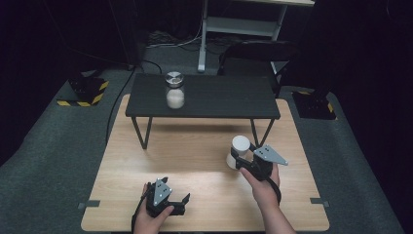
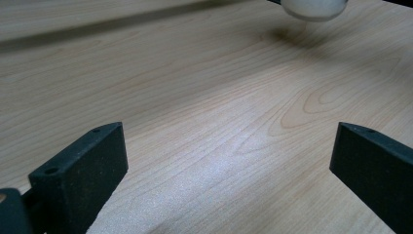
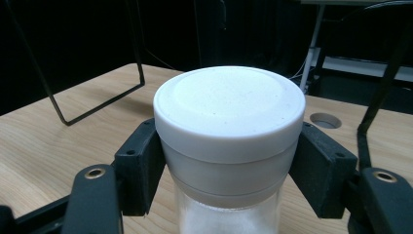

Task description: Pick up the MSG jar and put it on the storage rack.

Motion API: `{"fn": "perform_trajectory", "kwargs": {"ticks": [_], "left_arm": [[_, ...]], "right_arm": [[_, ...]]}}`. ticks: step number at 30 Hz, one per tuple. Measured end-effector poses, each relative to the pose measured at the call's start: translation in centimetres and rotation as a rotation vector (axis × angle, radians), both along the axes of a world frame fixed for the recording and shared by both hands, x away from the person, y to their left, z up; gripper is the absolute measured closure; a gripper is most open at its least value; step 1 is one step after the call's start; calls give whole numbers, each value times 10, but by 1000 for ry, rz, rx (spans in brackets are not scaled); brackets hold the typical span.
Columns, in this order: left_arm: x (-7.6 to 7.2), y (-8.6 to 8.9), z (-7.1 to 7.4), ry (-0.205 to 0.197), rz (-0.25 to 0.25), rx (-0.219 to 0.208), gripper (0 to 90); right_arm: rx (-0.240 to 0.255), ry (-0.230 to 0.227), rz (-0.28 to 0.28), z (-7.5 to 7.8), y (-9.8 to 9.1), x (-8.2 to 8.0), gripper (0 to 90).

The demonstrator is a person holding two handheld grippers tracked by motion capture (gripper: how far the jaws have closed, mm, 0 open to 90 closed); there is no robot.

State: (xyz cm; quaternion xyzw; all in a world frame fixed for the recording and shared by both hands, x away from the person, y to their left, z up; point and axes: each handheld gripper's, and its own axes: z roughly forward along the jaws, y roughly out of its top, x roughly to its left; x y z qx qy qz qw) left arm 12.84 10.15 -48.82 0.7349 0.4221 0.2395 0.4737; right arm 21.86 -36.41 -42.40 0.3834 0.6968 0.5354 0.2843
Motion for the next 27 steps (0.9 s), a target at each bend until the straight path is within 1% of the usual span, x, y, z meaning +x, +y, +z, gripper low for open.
{"fn": "perform_trajectory", "kwargs": {"ticks": [3,5,8,11,12,16,20,22,27], "left_arm": [[0,0,0,1,-1,1,5],[0,0,0,1,-3,2,5],[0,0,0,-1,-7,6,5],[0,-1,1,0,-6,7,5],[1,-1,1,2,-7,6,5],[1,0,1,9,-3,0,5],[1,0,0,3,-6,3,5],[1,0,1,4,-9,5,5],[3,1,1,17,-4,-6,5]], "right_arm": [[1,-2,1,5,-4,-6,339],[1,-6,0,6,-5,-7,339],[-2,-23,-1,10,-9,-15,339],[-2,-25,1,12,-11,-18,339],[-7,-32,3,15,-11,-22,339],[-13,-45,4,21,-11,-28,339],[-6,-46,5,28,-12,-31,339],[-6,-49,5,29,-13,-31,339],[7,-46,1,42,-14,-30,339]]}}
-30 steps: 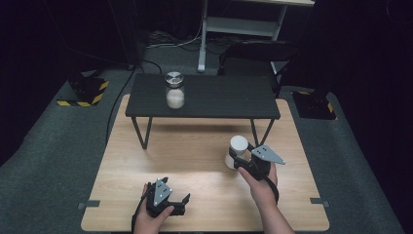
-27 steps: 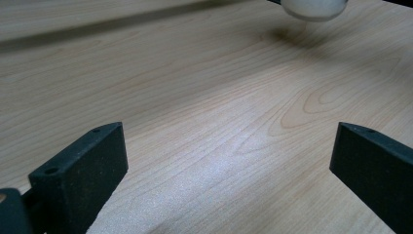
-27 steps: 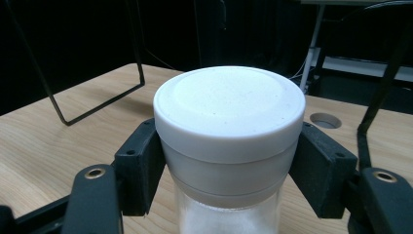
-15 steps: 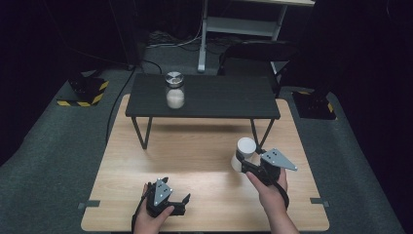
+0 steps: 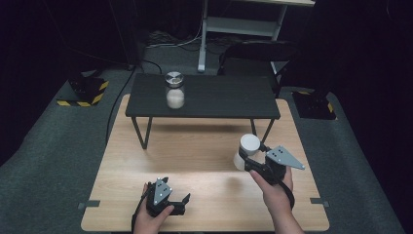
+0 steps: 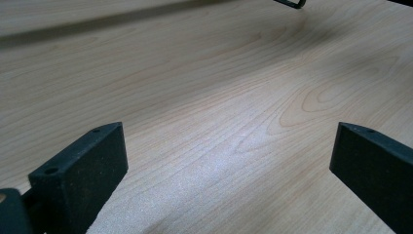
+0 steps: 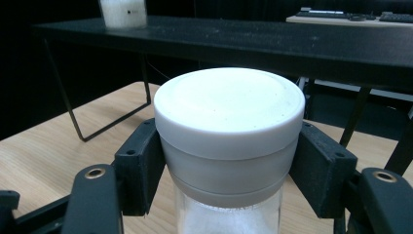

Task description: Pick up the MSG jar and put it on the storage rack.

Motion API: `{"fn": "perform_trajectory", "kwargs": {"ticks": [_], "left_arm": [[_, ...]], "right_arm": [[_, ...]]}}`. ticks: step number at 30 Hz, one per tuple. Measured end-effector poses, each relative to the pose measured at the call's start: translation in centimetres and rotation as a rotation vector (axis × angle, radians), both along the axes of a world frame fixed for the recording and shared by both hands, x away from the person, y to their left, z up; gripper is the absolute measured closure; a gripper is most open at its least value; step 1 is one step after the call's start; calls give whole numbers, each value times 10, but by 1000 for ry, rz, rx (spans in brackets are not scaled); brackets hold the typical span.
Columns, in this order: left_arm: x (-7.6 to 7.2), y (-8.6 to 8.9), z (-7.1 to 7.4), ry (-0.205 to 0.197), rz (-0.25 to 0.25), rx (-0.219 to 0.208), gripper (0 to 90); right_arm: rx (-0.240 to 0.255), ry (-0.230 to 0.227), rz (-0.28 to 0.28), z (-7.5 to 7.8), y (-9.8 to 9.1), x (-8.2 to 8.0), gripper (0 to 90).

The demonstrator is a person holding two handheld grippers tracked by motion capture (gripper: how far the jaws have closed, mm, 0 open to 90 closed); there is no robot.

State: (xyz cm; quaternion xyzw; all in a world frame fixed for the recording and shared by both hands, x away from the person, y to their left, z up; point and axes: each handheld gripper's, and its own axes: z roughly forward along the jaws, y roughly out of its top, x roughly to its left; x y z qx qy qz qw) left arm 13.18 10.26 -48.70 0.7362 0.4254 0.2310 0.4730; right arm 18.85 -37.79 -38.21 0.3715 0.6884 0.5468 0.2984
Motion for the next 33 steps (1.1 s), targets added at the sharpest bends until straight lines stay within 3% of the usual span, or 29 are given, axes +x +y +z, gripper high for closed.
{"fn": "perform_trajectory", "kwargs": {"ticks": [4,14,26,33], "left_arm": [[1,0,0,1,-3,-2,5],[1,0,0,2,-4,2,5],[0,0,0,0,-8,5,5],[1,1,0,5,-7,-3,5]], "right_arm": [[17,-5,3,9,-1,1,339],[5,-36,-3,35,2,-2,339],[33,-38,-11,61,5,2,339],[10,-45,-5,80,11,7,339]]}}
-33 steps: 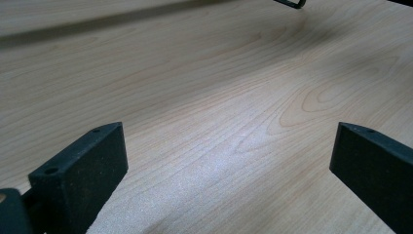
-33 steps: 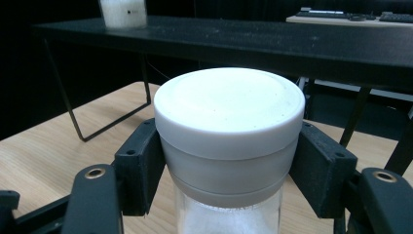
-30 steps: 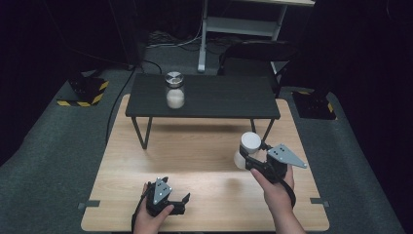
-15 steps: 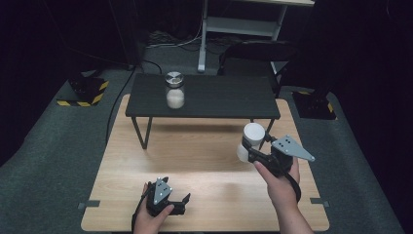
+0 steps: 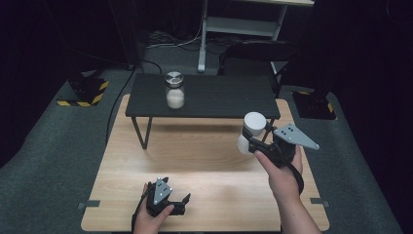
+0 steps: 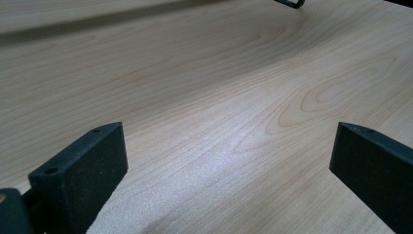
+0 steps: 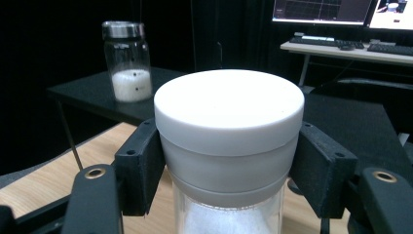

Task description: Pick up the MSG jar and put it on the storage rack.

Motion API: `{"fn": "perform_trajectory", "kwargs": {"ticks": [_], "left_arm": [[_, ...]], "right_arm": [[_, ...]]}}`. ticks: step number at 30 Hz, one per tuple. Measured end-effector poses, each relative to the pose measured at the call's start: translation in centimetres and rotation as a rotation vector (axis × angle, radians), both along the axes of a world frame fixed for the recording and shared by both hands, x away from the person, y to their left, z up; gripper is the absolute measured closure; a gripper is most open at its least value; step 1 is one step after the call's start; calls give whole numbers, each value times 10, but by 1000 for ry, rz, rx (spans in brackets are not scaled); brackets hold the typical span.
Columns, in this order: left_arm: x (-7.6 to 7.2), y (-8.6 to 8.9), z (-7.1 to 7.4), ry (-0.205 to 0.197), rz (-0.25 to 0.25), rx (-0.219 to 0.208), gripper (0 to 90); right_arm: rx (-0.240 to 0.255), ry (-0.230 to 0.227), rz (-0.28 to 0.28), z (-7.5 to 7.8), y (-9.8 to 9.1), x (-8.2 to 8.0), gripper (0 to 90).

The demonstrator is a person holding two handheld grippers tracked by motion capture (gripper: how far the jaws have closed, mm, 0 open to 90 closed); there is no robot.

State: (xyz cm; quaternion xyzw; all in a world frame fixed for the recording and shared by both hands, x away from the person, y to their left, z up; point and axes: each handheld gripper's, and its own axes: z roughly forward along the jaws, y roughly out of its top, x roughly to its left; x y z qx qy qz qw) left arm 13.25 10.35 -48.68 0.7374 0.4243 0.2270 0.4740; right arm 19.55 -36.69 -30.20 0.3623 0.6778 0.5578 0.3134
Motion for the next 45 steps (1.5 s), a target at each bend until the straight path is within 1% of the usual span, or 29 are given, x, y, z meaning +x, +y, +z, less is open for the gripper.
{"fn": "perform_trajectory", "kwargs": {"ticks": [1,4,6,13,16,20,22,24,27,28,31,33,34,38,39,42,43,44,45], "left_arm": [[0,0,0,0,0,1,5],[0,0,0,0,-1,0,5],[0,0,0,0,-1,-2,5],[1,3,0,9,3,-16,5],[1,3,0,8,2,-16,5],[0,2,-1,6,1,-14,5],[0,2,-1,6,0,-15,5],[0,3,-1,6,-2,-16,6],[1,3,-1,8,-3,-18,5],[1,3,-1,8,-3,-18,6],[1,4,-1,7,-5,-19,5],[1,5,-1,6,-6,-20,6],[1,5,-1,6,-6,-20,5],[1,5,-1,9,-6,-28,5],[1,6,-1,9,-7,-28,5],[1,6,-1,6,-8,-24,5],[1,6,-1,4,-9,-24,5],[1,6,-1,4,-9,-24,5],[1,6,-1,6,-11,-23,5]], "right_arm": [[-1,-3,5,5,1,2,339],[6,-8,6,12,3,6,339],[7,-10,6,14,4,7,339],[10,-23,1,29,11,15,339],[10,-25,-1,32,13,17,339],[22,-19,-7,38,17,27,339],[22,-17,-10,40,18,29,339],[14,-17,-18,43,23,37,339],[22,-9,-22,45,25,44,340],[22,-9,-22,45,25,44,340],[10,-5,-33,47,32,55,339],[12,1,-37,47,34,60,339],[12,1,-37,47,34,60,339],[9,10,-46,46,38,69,339],[8,14,-51,46,40,74,339],[10,19,-56,46,41,78,339],[7,23,-62,47,42,83,339],[7,23,-62,47,42,83,339],[12,24,-66,48,42,86,339]]}}
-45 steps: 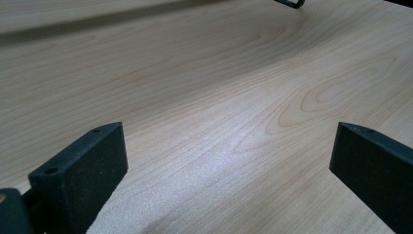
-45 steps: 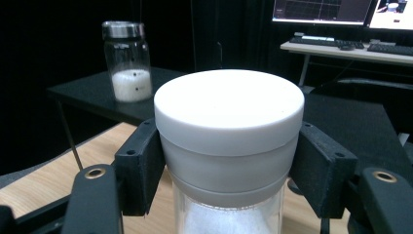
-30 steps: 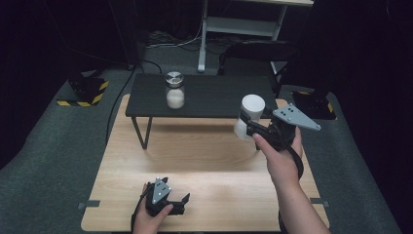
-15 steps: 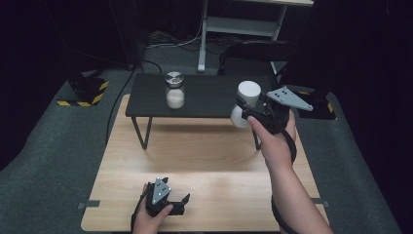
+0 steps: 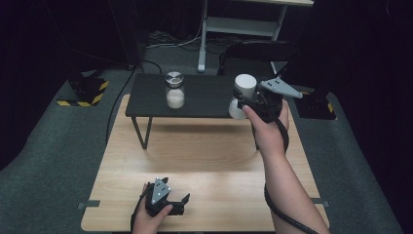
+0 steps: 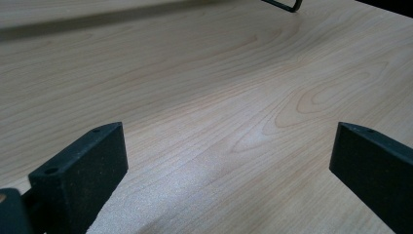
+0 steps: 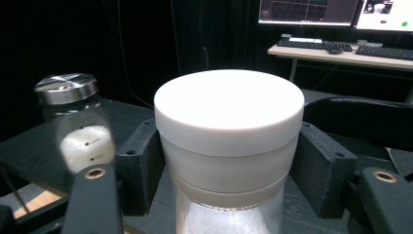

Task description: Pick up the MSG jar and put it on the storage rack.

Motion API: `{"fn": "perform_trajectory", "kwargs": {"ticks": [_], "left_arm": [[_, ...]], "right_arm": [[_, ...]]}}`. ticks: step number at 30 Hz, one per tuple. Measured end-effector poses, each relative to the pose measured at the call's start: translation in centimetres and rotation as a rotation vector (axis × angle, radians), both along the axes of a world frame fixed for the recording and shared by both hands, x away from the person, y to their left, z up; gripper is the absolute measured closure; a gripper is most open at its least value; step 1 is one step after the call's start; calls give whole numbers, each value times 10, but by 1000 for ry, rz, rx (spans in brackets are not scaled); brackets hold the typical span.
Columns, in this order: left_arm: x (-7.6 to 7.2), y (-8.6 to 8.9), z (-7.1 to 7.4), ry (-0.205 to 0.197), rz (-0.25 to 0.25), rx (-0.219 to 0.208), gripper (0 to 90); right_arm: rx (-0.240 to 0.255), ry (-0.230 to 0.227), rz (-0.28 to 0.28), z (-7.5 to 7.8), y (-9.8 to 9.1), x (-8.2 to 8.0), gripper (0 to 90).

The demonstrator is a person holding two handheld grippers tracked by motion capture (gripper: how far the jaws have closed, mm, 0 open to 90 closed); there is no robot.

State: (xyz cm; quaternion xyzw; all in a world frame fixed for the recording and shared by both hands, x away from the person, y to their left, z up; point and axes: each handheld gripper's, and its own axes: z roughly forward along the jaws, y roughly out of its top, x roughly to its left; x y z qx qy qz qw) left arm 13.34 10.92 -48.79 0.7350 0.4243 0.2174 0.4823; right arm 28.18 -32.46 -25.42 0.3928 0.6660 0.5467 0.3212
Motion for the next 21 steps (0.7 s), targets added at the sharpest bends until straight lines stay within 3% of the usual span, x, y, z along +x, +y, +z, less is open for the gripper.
{"fn": "perform_trajectory", "kwargs": {"ticks": [13,21], "left_arm": [[1,2,-1,7,-1,-13,5],[1,3,-1,5,-2,-18,6]], "right_arm": [[-16,11,-19,6,9,22,339],[11,27,-28,2,12,35,339]]}}
